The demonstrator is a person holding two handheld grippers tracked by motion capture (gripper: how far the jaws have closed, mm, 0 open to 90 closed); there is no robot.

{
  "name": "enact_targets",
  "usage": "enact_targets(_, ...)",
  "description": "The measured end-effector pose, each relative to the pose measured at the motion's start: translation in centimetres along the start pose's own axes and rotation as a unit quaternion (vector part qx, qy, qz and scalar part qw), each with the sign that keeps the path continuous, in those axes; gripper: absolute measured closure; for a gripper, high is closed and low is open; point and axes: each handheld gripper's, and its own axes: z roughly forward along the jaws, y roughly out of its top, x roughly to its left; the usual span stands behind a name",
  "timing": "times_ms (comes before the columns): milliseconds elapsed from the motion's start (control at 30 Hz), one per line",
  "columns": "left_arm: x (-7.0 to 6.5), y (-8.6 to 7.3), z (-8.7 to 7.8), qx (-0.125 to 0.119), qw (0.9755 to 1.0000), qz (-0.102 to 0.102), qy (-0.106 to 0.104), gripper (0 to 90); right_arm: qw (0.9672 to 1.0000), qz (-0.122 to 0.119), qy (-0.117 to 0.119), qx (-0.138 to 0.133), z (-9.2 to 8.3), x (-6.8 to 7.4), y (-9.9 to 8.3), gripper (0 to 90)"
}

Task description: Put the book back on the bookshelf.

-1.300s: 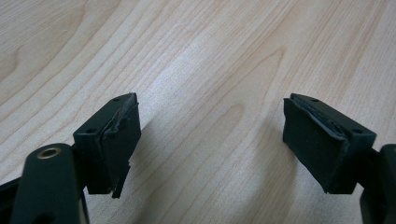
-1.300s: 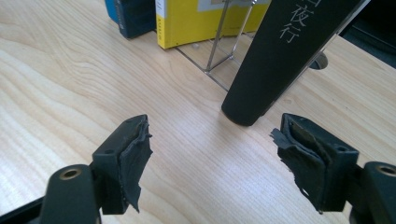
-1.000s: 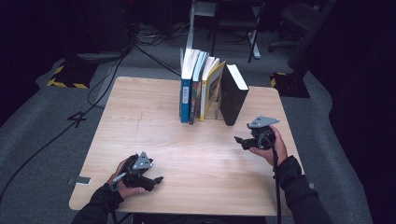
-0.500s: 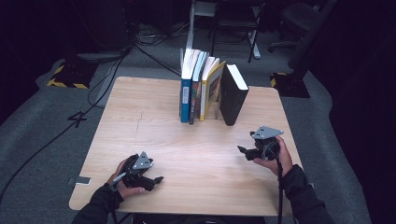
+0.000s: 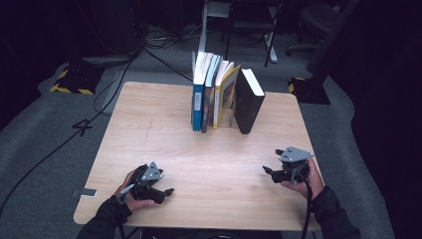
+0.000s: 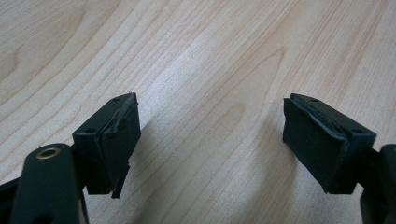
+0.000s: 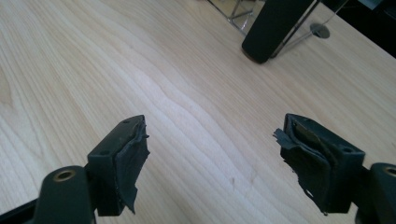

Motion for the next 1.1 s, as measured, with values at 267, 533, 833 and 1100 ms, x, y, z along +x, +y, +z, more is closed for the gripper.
enact_targets(267, 0.0, 0.0, 0.0, 0.000, 1.0000, 0.000, 0.000, 19.4, 0.9999, -0.007, 0.012, 0.006, -0.9, -0.1, -1.9, 23.4)
enact_targets(533, 0.0, 0.0, 0.0, 0.000, 1.0000, 0.000, 0.001, 19.4, 0.9997, 0.014, 0.017, 0.010, -1.6, -0.5, -4.3, 23.2)
enact_targets(833, 0.0, 0.0, 0.0, 0.001, 1.0000, 0.000, 0.003, 19.4, 0.9981, 0.059, 0.012, 0.007, -2.5, -1.3, -8.0, 23.2)
enact_targets(1100, -0.1, -0.1, -0.1, 0.000, 1.0000, -0.008, 0.006, 19.4, 0.9951, 0.099, 0.005, 0.009, -3.0, -2.0, -11.2, 23.3)
